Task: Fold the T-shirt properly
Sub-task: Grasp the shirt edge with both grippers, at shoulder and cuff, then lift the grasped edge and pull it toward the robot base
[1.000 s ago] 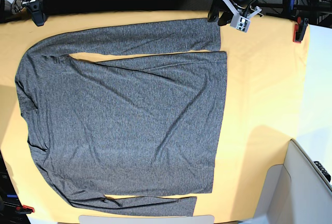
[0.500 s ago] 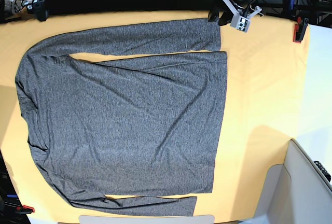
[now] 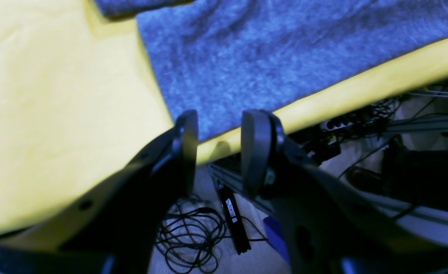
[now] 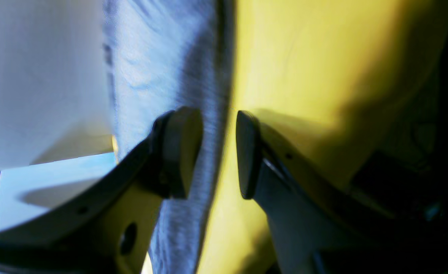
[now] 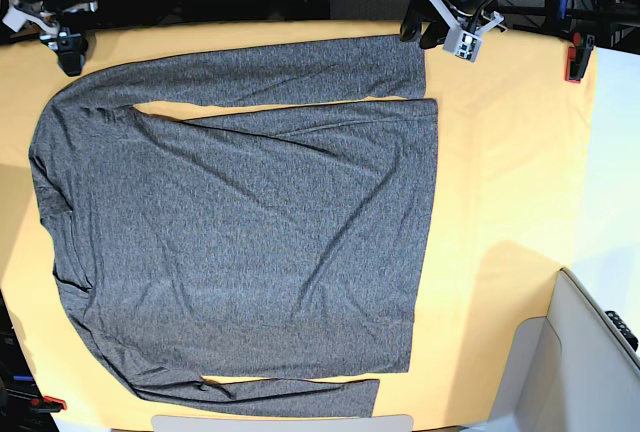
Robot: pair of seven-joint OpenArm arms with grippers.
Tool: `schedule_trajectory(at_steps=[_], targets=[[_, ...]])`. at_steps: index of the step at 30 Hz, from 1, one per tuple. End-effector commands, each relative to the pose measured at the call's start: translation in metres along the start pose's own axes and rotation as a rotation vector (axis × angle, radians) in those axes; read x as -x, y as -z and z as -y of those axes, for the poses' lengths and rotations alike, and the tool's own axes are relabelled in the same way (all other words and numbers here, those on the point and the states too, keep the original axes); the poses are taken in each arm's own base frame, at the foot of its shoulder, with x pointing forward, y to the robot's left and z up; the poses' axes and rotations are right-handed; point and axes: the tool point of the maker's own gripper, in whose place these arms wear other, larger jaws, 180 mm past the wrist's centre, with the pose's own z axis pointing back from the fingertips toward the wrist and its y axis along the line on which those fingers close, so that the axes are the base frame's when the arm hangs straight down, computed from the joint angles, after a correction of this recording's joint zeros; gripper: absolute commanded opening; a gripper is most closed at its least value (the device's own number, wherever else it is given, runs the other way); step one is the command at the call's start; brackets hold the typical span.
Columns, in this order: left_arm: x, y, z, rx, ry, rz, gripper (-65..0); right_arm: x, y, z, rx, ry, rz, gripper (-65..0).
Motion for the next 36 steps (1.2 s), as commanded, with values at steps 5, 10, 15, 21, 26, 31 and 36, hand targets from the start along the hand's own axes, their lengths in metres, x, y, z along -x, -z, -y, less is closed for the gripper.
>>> schedule_trajectory(at_steps=[5, 10, 15, 21, 26, 31, 36], targets=[[-0.007, -0.002, 0.001, 0.008, 0.005, 0.028, -45.9, 0.005, 0.014, -0.002, -0.01, 0.0, -0.021, -45.3], [-0.009, -0.002, 0.0, 0.005, 0.006, 0.031, -45.9, 0.013, 0.023, -0.003, -0.002, -0.001, -0.032, -45.3], [-0.01, -0.002, -0.001, 0.004, 0.006, 0.035, -45.9, 0.027, 0.033, -0.005, 0.004, -0.002, -0.051, -45.3], [-0.012, -0.002, -0.002, 0.001, 0.005, 0.04, -45.9, 0.039, 0.039, -0.009, -0.003, -0.016, -0.091, -47.3], [-0.027, -0.006, -0.024, -0.036, -0.056, 0.065, -45.8, 0.044, 0.04, -0.008, 0.008, -0.031, -0.11, -57.9], [-0.06, -0.013, -0.053, 0.004, -0.248, 0.072, -43.4, 0.046, 0.041, -0.005, 0.026, -0.05, -0.119, -64.0], [-0.07, -0.013, -0.068, 0.1, -0.439, 0.027, -40.5, 0.046, 0.044, -0.008, 0.02, -0.05, -0.12, -64.0]])
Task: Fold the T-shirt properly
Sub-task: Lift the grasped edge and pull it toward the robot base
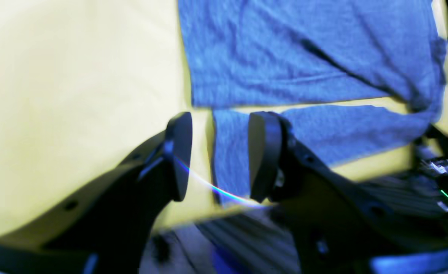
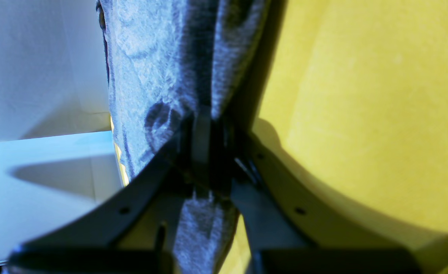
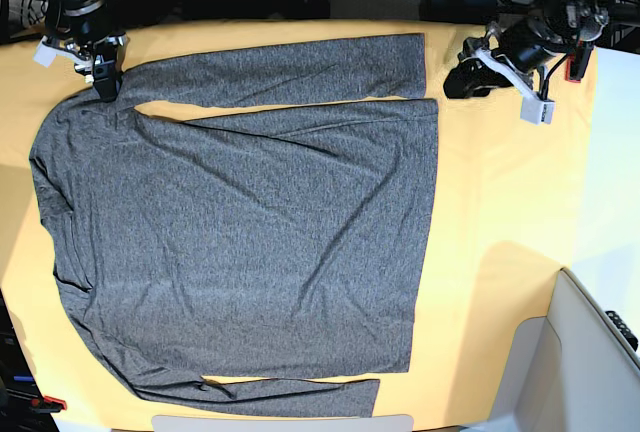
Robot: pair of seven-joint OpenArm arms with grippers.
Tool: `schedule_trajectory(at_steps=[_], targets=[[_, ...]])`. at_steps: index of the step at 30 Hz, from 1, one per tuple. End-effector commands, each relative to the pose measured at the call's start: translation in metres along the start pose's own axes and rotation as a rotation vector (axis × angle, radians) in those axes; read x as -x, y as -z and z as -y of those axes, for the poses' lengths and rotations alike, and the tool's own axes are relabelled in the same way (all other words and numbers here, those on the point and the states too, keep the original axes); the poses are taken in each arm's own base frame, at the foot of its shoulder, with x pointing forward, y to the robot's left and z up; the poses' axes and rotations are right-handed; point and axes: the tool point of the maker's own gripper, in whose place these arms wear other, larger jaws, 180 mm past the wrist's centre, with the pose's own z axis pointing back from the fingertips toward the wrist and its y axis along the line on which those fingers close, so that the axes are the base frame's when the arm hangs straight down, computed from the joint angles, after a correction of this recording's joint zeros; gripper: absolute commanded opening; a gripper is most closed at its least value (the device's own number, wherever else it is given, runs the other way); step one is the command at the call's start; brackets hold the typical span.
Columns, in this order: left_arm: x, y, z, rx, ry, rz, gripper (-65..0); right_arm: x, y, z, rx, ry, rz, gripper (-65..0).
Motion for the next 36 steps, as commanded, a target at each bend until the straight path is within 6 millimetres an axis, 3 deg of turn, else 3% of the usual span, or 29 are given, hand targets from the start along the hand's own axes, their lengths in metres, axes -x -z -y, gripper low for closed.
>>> schedule_trajectory(at_steps=[1, 10, 27, 34, 36], targets=[[-0.009, -0.002, -0.001, 0.025, -0.022, 0.011, -40.5, 0.007, 0.001, 0.005, 0.032, -0.014, -0.036, -64.0], [0.031, 0.023, -0.047, 0.046, -0.299, -0.15, -40.3, 0.005, 0.001, 0.005, 0.032, -0.015, -0.03, -64.0], [0.087, 0.05, 0.002, 0.175, -0.178, -0.354, -40.6, 0.007, 0.004, 0.004, 0.043, -0.031, -0.039, -64.0], [0.099, 0.054, 0.012, 0.2, -0.161, -0.397, -40.9, 0.014, 0.007, 0.002, 0.038, -0.043, -0.066, -64.1], [0.099, 0.053, 0.012, 0.199, -0.157, -0.397, -44.3, 0.016, 0.007, 0.002, 0.036, -0.043, -0.072, -64.1]])
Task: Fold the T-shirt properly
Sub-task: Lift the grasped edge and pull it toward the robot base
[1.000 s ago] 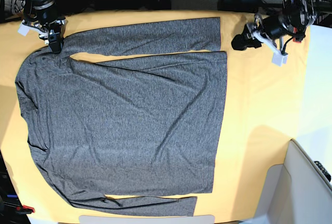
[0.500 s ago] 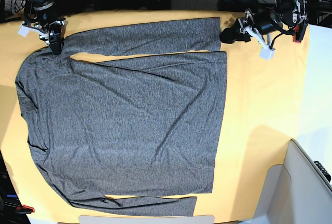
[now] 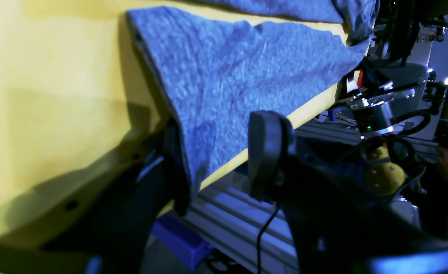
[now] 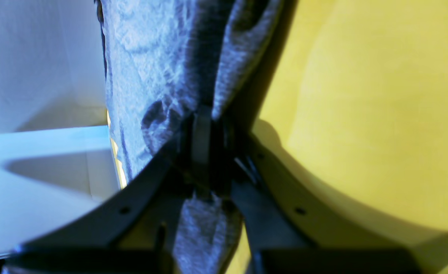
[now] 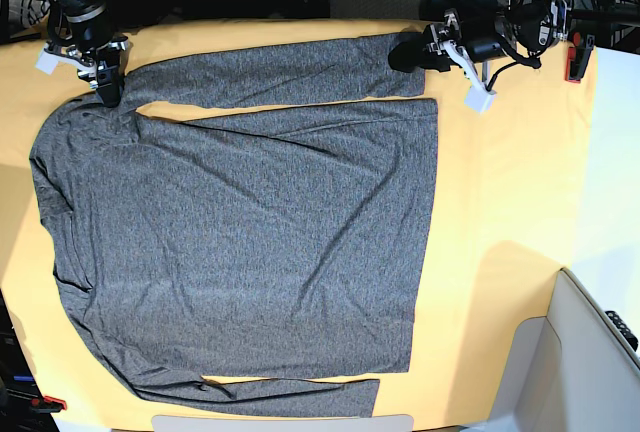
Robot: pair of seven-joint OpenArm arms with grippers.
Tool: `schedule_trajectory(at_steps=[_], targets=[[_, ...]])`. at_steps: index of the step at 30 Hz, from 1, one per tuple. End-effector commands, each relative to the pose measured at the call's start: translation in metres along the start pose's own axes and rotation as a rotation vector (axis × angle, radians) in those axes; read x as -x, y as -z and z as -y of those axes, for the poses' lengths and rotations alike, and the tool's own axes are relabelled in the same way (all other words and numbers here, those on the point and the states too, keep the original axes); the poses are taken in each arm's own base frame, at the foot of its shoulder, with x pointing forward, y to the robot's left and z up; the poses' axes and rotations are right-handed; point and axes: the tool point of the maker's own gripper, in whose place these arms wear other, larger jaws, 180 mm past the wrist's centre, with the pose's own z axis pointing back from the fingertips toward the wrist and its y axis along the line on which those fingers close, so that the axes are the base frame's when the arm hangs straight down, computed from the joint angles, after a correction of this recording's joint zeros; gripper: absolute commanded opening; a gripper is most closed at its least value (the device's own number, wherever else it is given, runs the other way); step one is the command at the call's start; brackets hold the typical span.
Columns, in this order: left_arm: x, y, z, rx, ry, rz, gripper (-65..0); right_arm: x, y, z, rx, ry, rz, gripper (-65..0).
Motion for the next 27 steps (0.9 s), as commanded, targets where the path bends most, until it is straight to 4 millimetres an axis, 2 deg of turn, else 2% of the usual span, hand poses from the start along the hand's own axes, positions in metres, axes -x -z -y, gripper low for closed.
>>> schedule_trajectory(at_steps=[1, 7, 14, 19, 25, 27], targets=[[0.02, 0.0, -0.012, -0.056, -0.004, -0.084, -47.2, 0.011, -0.001, 0.007, 0.039, -0.015, -0.052, -64.1], [0.018, -0.001, -0.012, -0.059, -0.004, -0.079, -64.5, 0.025, -0.002, 0.014, 0.073, -0.055, -0.107, -64.2], [0.016, -0.001, -0.012, -0.058, 0.0, -0.071, -64.6, 0.027, -0.01, 0.026, 0.114, -0.072, -0.121, -64.3], [0.005, -0.003, 0.002, -0.042, 0.052, -0.051, -64.6, 0.015, -0.017, 0.032, 0.137, -0.109, -0.119, -64.3], [0.001, -0.004, 0.005, -0.039, 0.062, -0.04, -64.6, 0.0, -0.021, 0.034, 0.151, -0.144, -0.11, -64.3], [-0.003, -0.005, 0.014, -0.028, 0.094, -0.027, -64.6, -0.002, -0.022, 0.035, 0.153, -0.15, -0.109, -64.3]])
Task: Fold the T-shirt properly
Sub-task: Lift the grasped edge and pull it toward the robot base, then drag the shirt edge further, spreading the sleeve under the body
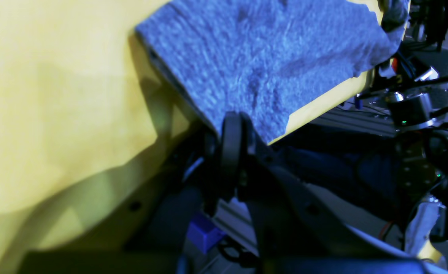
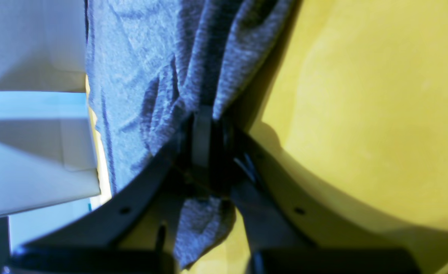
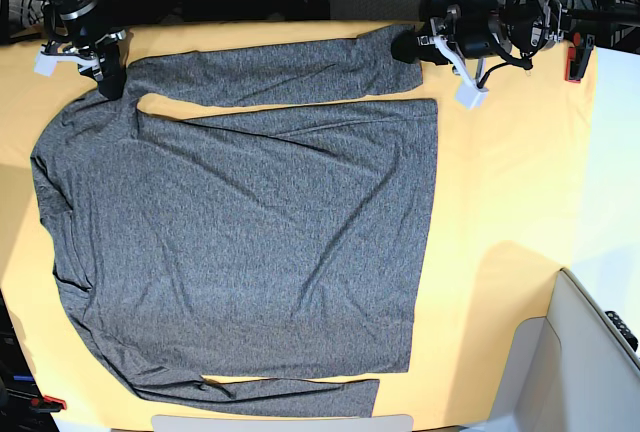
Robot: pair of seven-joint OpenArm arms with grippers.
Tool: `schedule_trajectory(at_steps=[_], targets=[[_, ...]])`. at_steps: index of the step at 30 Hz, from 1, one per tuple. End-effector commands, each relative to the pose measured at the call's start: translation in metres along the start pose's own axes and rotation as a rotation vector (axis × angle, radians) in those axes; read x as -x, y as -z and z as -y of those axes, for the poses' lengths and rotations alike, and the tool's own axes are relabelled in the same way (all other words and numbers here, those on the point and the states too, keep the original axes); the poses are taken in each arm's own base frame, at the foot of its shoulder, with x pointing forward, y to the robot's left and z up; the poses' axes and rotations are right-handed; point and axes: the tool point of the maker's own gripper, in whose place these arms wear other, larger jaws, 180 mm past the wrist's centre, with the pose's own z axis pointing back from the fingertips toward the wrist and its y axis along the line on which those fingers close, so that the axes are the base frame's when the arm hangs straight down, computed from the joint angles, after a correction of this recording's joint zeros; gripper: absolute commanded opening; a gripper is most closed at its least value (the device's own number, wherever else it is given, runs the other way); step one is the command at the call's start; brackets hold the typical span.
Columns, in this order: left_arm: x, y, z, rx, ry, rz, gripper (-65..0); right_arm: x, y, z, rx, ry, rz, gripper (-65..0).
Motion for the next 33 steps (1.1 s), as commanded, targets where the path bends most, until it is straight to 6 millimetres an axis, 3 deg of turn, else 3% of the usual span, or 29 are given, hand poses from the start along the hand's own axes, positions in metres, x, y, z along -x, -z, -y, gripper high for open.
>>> schedule_trajectory(at_steps=[1, 5, 10, 15, 25, 33], targets=[[-0.004, -0.005, 0.013, 0.025, 0.041, 0.01, -64.6, 0.004, -0.009, 0.023, 0.104, -0.017, -0.027, -64.3], [-0.012, -0.011, 0.033, 0.044, 0.107, 0.038, -64.6, 0.01, -0.012, 0.026, 0.112, -0.017, -0.054, -64.3], [-0.012, -0.011, 0.034, 0.045, 0.11, 0.038, -64.6, 0.016, -0.016, 0.024, 0.111, -0.029, -0.094, -64.4], [-0.012, -0.011, 0.034, 0.045, 0.112, 0.039, -64.6, 0.008, -0.022, 0.013, 0.101, -0.077, -0.073, -64.4], [-0.008, -0.011, 0.033, 0.045, 0.107, 0.032, -64.6, -0.021, -0.044, 0.026, 0.156, -0.109, -0.011, -64.4], [-0.019, -0.025, 0.057, 0.054, 0.222, 0.064, -64.6, -0.022, -0.042, 0.024, 0.151, -0.116, -0.013, -64.4]])
